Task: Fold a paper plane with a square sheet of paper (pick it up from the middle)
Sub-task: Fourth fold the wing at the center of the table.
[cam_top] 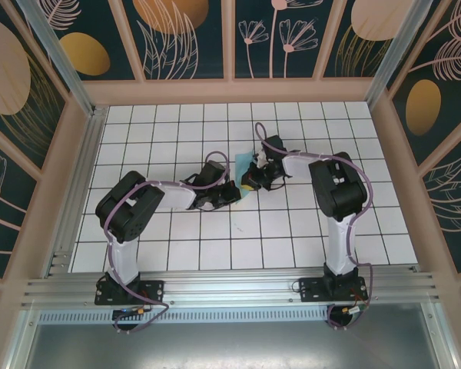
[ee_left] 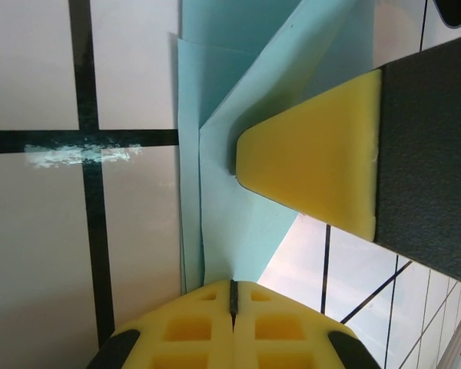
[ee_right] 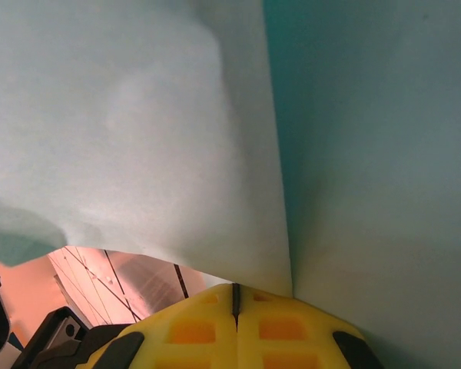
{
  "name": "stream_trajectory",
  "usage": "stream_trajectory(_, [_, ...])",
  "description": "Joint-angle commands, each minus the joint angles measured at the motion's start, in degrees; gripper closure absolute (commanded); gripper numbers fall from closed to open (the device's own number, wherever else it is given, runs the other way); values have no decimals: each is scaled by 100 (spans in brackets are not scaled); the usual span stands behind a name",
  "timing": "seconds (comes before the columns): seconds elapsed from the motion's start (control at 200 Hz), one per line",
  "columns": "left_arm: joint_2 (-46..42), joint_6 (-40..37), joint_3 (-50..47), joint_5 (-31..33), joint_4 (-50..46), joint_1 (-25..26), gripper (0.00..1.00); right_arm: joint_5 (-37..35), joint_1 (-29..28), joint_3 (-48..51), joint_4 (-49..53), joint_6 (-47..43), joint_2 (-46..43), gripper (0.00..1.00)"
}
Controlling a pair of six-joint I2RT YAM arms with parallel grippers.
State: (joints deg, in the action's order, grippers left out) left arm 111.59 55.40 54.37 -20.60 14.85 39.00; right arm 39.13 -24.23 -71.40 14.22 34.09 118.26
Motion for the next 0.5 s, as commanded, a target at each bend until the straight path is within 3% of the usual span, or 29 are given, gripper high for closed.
stream_trajectory(0.0, [183, 17, -313, 250, -912, -16, 100, -357, 53, -300, 107, -252, 289, 99])
stream_trajectory(0.495, [334, -268, -370, 148, -1275, -23, 100, -395, 432, -1847, 481, -804, 1094, 95])
